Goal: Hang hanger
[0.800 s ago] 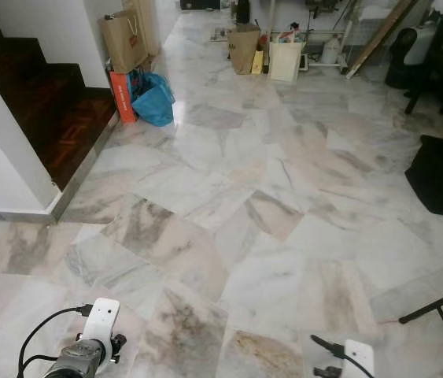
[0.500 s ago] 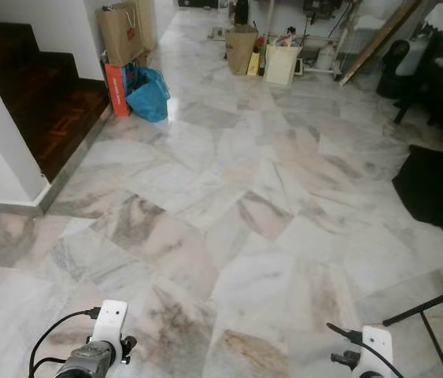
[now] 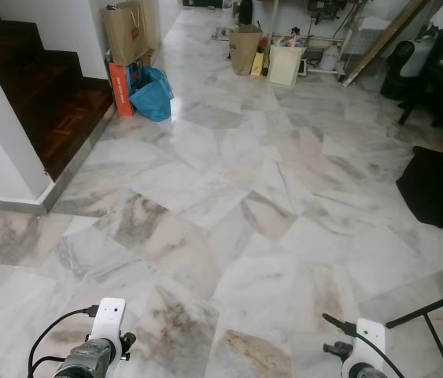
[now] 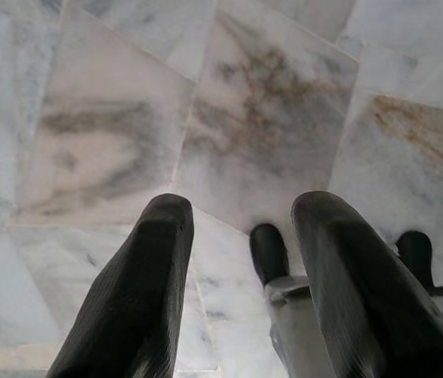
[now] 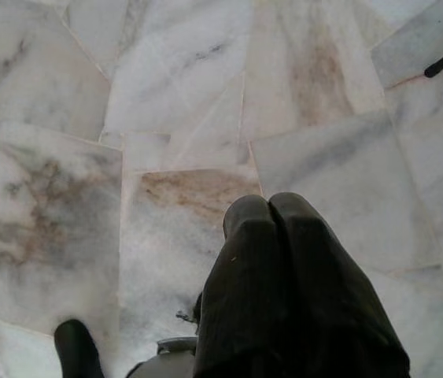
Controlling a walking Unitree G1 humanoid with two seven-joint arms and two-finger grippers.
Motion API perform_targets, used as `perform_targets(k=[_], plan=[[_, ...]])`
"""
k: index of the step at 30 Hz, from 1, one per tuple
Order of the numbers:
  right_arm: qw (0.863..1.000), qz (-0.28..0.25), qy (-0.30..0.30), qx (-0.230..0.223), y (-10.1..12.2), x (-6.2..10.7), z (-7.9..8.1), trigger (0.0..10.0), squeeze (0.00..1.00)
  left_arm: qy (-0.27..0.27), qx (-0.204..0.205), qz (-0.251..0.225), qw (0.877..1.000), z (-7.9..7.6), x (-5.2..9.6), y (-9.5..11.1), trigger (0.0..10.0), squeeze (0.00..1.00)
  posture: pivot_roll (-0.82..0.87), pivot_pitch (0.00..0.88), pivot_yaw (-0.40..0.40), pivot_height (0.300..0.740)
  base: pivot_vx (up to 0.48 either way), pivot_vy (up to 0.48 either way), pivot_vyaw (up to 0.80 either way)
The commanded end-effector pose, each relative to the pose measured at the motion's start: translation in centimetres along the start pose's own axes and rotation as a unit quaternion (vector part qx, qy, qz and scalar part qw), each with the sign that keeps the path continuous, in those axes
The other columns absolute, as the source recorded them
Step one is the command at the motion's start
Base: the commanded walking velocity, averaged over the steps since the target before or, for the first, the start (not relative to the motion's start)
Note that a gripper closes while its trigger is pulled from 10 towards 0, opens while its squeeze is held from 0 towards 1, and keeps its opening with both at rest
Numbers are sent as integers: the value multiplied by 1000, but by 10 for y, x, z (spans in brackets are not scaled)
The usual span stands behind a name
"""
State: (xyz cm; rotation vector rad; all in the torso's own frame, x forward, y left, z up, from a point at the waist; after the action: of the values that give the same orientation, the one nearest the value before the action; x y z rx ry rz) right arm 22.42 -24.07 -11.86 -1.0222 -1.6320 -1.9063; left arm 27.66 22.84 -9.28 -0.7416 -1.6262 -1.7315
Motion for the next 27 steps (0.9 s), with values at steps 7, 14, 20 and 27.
perform_targets(k=[7, 14, 20, 27], plan=[[993, -116, -8, -27, 19, 12, -18, 10000, 0, 7, 14, -120, 993, 5, 6, 27, 10000, 0, -87, 0, -12, 740, 0, 0, 0], [962, -268, -39, -24, 61, 38, -32, 10000, 0, 22, 18, -177, 984, 9, 13, 39, 10000, 0, -107, 0, -7, 740, 0, 0, 0], [927, -374, -31, -8, 115, 69, -19, 10000, 0, 41, 52, -226, 972, 14, 19, 48, 10000, 0, -101, 0, -21, 740, 0, 0, 0], [890, -455, -3, 30, 169, 112, 6, 10000, 0, 26, -65, -565, 822, -7, 145, 193, 10000, 0, -97, 0, -36, 740, 0, 0, 0]])
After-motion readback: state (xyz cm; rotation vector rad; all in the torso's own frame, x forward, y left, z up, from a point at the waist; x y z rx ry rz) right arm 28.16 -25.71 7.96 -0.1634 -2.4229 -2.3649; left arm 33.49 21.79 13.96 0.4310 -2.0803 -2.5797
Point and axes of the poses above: a point about 5 cm out from each wrist's last joint towards the gripper, its own x axis pointing back from the gripper into the wrist, its own y axis along the axis of the wrist's last joint, z = x × y, the point moved 6 cm from there along -x, pointing out of the wrist towards the gripper, and after that the axes turned 3 degrees about x, right-handed, at the moved point
